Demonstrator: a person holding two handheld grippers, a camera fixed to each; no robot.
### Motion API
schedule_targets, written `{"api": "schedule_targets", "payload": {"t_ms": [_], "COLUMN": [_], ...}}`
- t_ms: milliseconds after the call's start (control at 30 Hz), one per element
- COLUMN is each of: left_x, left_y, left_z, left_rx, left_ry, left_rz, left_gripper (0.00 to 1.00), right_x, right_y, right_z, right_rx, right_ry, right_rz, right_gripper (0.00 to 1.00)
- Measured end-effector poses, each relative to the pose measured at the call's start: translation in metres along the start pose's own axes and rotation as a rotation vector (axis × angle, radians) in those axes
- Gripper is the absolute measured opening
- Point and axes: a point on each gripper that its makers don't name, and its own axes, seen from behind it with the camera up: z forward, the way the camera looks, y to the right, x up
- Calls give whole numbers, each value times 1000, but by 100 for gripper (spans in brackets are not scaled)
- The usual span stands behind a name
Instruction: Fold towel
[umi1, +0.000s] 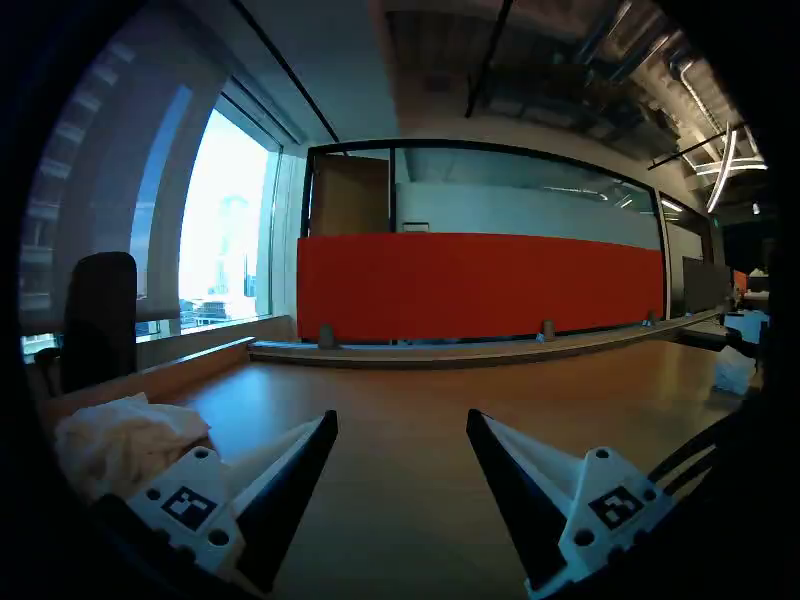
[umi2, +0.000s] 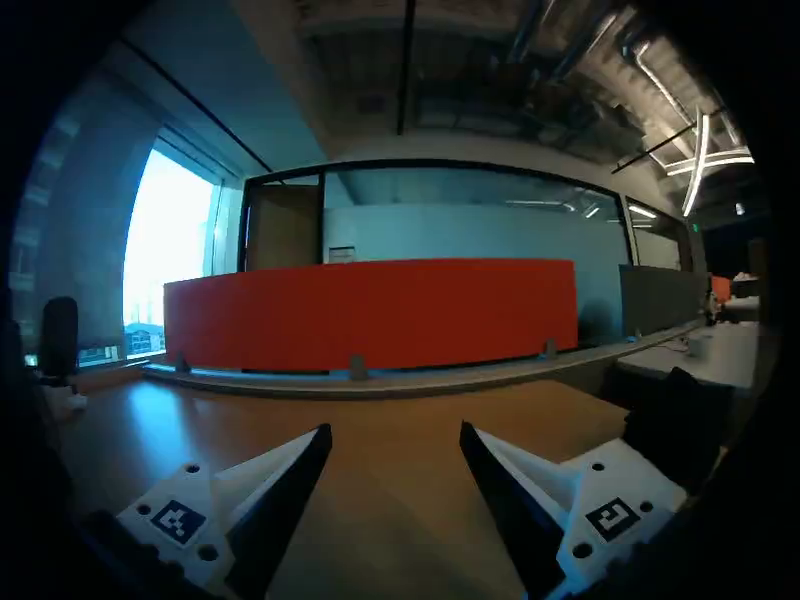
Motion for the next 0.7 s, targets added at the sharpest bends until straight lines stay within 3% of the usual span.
{"api": "schedule_targets", "payload": {"t_ms": [300,700], "left_x": [0,-1], "left_y": [0,1], "left_z": [0,0], "left_rx": [0,0], "left_ry": [0,0], "left_rz": [0,0], "left_gripper": [96,96], "right_x": [-18,-26], "right_y": [0,-4], "right_z": [1,-3], "right_rx": [0,5], "right_ry": [-20,-23], "right_rz": [-33,-34], "right_gripper": [99,99]}}
